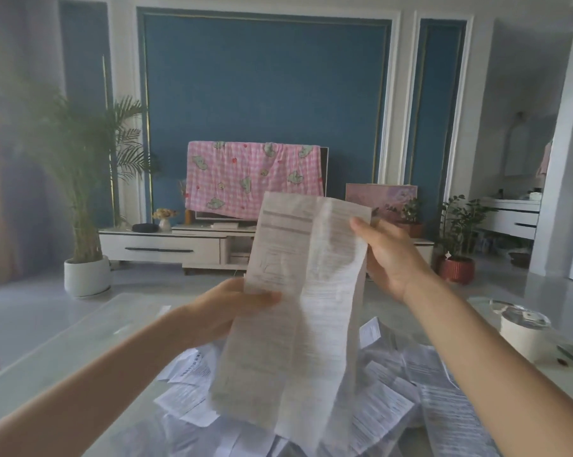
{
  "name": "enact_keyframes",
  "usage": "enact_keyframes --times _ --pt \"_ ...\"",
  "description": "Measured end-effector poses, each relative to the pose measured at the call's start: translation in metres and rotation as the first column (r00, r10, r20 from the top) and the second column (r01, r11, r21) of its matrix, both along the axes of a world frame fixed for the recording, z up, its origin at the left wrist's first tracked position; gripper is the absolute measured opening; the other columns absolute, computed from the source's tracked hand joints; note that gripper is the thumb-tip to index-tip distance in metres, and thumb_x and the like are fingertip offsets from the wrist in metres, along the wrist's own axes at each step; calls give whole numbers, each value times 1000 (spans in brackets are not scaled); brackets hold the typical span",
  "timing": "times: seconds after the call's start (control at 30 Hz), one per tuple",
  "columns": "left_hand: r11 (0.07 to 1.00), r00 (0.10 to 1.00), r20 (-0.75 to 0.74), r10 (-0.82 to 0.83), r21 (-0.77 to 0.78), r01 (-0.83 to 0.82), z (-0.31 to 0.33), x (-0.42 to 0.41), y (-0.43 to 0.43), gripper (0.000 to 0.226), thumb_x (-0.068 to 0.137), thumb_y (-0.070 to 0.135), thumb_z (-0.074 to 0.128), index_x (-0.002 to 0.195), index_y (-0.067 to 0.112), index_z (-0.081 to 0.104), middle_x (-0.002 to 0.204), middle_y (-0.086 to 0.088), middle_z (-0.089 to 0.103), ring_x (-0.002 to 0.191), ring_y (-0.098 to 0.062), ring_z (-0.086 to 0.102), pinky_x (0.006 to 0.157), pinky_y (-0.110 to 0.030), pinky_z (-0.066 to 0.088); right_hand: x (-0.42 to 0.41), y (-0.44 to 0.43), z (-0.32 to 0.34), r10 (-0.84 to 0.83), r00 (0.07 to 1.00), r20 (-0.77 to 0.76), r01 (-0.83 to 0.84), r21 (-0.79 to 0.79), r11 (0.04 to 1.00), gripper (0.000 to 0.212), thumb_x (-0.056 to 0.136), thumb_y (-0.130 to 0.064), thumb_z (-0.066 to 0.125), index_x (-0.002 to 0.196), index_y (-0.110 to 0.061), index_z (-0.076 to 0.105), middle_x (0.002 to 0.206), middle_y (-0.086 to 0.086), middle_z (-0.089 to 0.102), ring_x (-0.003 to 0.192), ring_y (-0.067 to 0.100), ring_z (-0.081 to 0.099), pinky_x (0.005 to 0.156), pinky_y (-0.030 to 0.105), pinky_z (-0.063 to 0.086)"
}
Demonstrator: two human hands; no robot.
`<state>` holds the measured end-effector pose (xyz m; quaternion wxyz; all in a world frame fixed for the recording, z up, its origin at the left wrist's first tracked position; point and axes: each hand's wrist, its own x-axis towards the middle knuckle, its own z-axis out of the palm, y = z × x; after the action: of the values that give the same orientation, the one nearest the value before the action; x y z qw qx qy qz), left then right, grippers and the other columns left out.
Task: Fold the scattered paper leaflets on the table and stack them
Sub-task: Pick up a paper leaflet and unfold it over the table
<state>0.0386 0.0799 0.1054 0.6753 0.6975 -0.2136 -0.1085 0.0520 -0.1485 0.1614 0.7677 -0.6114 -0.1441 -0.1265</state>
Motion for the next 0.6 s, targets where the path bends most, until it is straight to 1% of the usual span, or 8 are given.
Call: enact_keyframes --times 0.1,0.13,0.17,0.27,0.33,0.43,0.47,0.6 --pt "989 989 -33 147 -3 -147 -24 6 -1 17 84 7 61 99 2 65 88 -9 73 80 -23 71 66 -33 58 5 6 -34 91 983 -158 -118 -170 978 39 82 -33 65 109 -6 63 102 10 72 94 28 68 89 41 51" --pt "980 979 -39 199 -2 -200 -30 8 -1 16 85 8 61 99 1 66 87 -10 74 78 -23 71 65 -33 59 3 9 -49 116 969 -220 -165 -220 961 42 80 -33 68 112 -7 63 104 10 72 97 28 68 92 43 51" --pt "974 973 -51 225 -5 -225 -36 10 -1 17 85 8 61 99 -1 66 88 -12 73 78 -25 71 67 -35 59 2 13 -65 133 953 -273 -203 -248 947 40 79 -28 70 112 -7 63 104 10 72 97 27 68 89 42 53" --pt "981 976 -115 184 -41 -190 -56 14 4 29 80 11 62 103 -7 64 98 -20 70 83 -29 70 71 -37 59 1 26 -114 146 921 -360 -231 -205 951 26 85 -14 66 108 -3 66 99 11 73 87 22 70 71 29 57" --pt "983 972 -171 159 -68 -173 -68 17 8 28 84 11 59 105 -7 62 97 -18 71 82 -27 70 69 -34 58 4 27 -138 132 920 -369 -202 -157 967 24 86 -13 64 107 -1 67 98 11 73 85 21 70 69 28 57" --pt "990 966 -238 106 -69 -125 -89 22 13 31 87 15 54 111 -5 62 106 -17 70 94 -28 68 80 -36 57 10 25 -160 157 897 -414 -204 -70 977 27 81 -13 65 105 1 67 99 14 72 85 25 70 72 32 57" --pt "989 961 -256 103 -72 -126 -93 23 14 34 86 16 55 112 -6 61 107 -17 69 95 -28 68 80 -35 57 12 24 -164 173 884 -434 -217 -53 975 29 79 -13 66 104 1 68 99 15 72 85 25 70 73 33 58" --pt "977 939 -318 129 -119 -175 -112 26 11 25 92 12 50 100 -8 64 91 -16 73 78 -23 71 63 -29 57 20 18 -175 160 865 -475 -244 -120 962 33 78 -17 66 107 -1 67 103 14 71 96 27 68 90 38 53"
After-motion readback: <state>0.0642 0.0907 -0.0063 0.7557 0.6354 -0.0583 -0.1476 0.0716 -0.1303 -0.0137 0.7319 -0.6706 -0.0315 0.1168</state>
